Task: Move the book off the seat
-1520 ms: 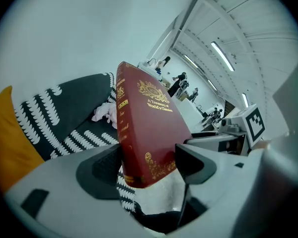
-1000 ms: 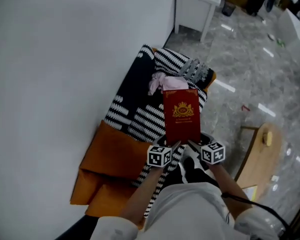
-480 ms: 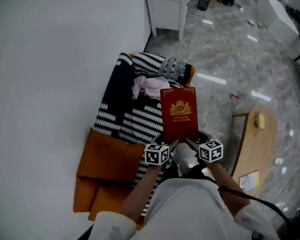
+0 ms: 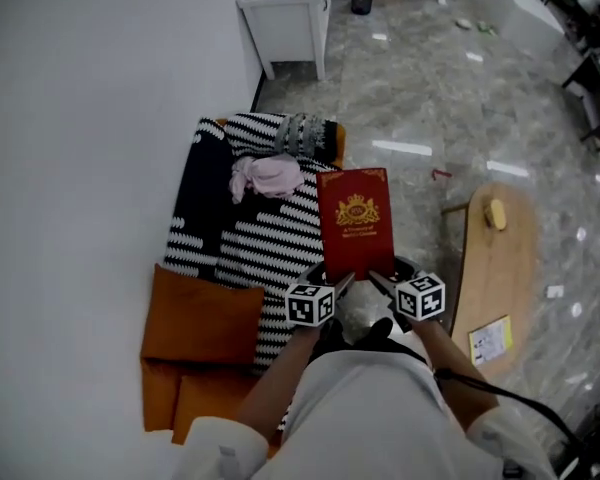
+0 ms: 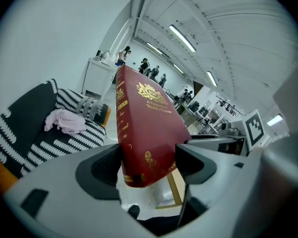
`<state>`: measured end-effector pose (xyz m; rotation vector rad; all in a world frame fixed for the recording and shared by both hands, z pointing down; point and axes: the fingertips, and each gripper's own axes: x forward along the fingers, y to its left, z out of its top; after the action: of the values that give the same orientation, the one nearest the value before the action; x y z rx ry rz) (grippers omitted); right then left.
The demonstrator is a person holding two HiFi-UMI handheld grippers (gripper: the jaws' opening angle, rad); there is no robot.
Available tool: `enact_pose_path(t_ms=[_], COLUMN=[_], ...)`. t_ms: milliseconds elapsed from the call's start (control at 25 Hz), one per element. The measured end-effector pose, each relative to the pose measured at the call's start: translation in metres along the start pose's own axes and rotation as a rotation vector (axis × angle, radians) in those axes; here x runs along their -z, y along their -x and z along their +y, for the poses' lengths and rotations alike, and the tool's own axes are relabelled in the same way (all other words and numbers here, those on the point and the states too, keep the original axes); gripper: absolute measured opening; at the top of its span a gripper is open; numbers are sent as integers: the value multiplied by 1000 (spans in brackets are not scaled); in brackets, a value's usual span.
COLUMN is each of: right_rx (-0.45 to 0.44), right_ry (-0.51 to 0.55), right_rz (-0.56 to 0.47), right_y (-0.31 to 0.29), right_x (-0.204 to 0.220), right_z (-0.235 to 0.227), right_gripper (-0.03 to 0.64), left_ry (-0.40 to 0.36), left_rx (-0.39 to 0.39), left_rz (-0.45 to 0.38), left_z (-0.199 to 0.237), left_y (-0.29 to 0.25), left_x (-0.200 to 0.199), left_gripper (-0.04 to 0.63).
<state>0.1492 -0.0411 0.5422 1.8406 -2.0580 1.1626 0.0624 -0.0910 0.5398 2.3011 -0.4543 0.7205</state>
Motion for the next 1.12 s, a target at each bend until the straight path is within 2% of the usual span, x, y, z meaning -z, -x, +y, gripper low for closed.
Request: enact_pose_path(t_ms=[720, 960, 1120], right_rx=[178, 264, 329], right_ry=[-106, -159, -194], right_rz=[-177, -224, -256], right_y=[174, 241, 262], right_x=[63, 87, 100], right_z=[-107, -152, -172], right_gripper=[310, 310, 310], left_ry=[-211, -270, -318], left_rx=[150, 226, 284], left_rz=[107, 153, 193], left_z=[-182, -254, -278], left_y=[-78, -113, -135], left_x=[58, 80, 90], left_gripper=[339, 339, 339])
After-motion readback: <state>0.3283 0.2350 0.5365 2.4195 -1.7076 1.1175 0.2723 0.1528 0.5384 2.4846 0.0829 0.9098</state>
